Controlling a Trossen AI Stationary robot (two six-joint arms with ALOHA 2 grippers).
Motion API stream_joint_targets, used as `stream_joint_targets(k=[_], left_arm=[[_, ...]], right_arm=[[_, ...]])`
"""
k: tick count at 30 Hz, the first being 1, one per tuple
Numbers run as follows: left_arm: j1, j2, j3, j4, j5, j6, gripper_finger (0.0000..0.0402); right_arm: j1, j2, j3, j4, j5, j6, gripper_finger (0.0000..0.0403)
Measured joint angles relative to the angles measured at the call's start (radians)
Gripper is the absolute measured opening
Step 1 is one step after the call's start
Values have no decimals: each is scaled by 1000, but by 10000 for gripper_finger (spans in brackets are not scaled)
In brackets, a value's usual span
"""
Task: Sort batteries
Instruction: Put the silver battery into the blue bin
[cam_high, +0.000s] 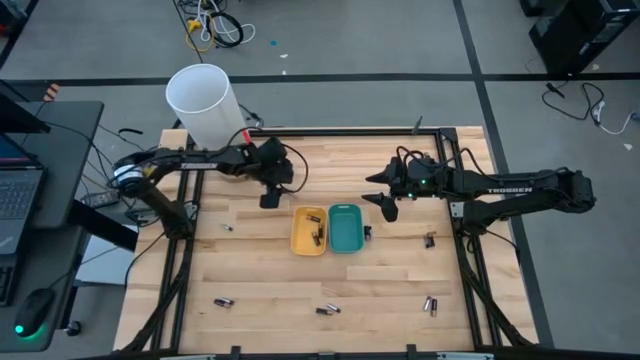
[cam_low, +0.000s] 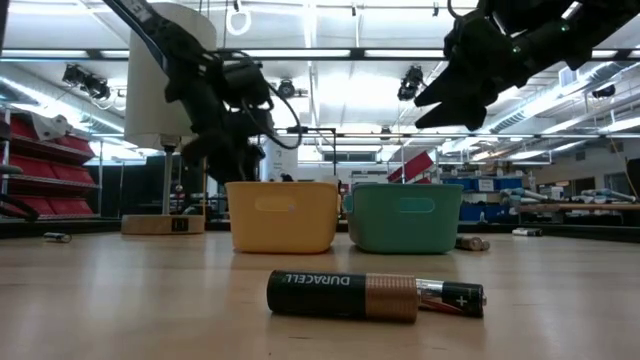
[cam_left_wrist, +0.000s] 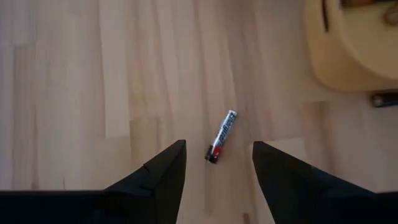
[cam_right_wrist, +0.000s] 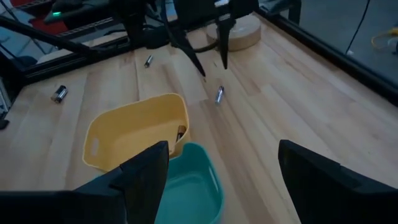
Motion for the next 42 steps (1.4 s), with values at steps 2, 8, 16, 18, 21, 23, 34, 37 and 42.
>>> stream_joint_targets(k=[2,8,16,18,21,23,34,37,42], left_arm=[[0,33,0,18,0,9,201],[2,128,0,38,0,65,201],[2,181,5,40,20,51,186],[2,182,5,40,21,41,171],[2,183,5,41,29,29,138],[2,183,4,42,36,13,112],[5,181,62,9,18,-214,40],[6,153,130,-29,20,-291,44],[-11,139,278,-140,22,-374,44]], right_arm=[[2,0,0,-10,0,16,288],[6,0,0,-26,0,50,284],[6,0,0,-26,0,50,282],[6,0,0,-26,0,50,279],[5,0,0,-26,0,50,275],[5,0,0,-26,0,50,273],[5,0,0,-26,0,67,267],[8,0,0,-26,0,73,268],[14,0,0,-35,-4,116,266]])
